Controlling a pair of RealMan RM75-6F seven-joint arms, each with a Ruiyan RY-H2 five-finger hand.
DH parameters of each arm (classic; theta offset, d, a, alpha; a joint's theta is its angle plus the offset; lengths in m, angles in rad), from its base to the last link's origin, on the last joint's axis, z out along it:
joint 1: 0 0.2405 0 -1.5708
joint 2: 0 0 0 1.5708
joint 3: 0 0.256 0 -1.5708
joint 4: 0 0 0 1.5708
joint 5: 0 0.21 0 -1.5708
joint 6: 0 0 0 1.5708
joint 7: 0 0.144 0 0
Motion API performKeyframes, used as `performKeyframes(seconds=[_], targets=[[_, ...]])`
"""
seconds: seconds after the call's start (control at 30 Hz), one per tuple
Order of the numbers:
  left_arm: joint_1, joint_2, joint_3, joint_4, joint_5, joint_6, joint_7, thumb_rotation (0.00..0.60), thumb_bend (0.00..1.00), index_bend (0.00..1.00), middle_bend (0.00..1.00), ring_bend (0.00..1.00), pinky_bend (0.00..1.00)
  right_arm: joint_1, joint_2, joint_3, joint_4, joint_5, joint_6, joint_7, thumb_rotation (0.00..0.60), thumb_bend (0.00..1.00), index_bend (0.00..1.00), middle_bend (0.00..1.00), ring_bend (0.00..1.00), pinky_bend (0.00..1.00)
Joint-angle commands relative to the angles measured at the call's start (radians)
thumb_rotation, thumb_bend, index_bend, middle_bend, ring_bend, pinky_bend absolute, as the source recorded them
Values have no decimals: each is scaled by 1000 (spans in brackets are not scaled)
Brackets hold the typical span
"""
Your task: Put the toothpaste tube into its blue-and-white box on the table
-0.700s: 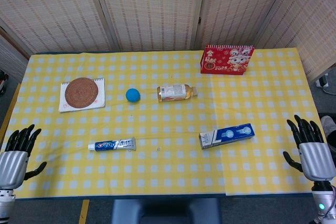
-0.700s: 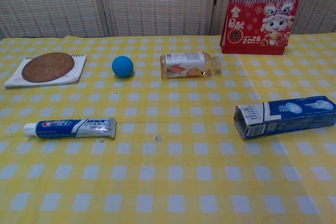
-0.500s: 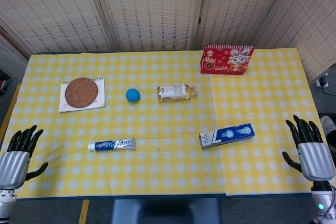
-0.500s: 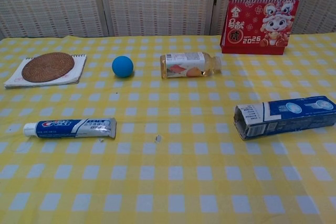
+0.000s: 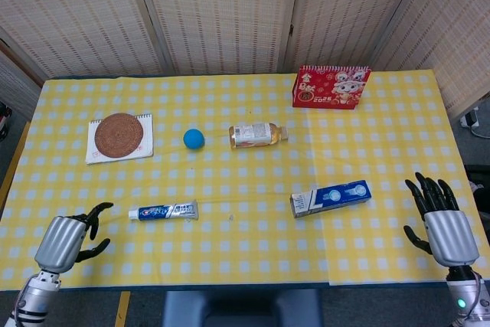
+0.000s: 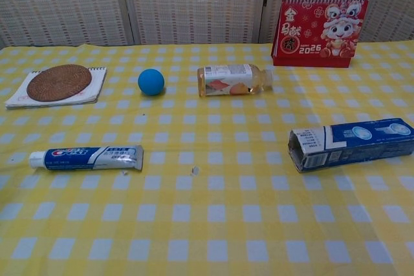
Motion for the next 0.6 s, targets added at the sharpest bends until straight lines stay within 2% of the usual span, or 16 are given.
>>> performKeyframes(seconds=[0.03, 0.2, 0.4, 0.6], targets=[[-59, -12, -8, -91, -83, -133, 121, 600, 255, 403, 1000, 1000, 1000, -1, 3, -2, -1, -2, -1, 6, 600, 310, 0, 0, 0, 0], [-90, -59, -37, -160, -165, -187, 181, 600, 253, 433, 1000, 1000, 1000, 1, 5, -5, -1, -3, -6, 9, 600, 311, 0, 0, 0, 0], [-142, -123, -75, -184, -280, -256, 277, 600, 251, 432, 1000, 1000, 1000, 9, 9, -10, -4, -4, -25, 16, 600, 311, 0, 0, 0, 0], [-203, -172, -119, -199, -461, -323, 390, 600, 253, 425, 1000, 1000, 1000, 9, 10, -8, -5, 1, -27, 19, 600, 311, 0, 0, 0, 0]])
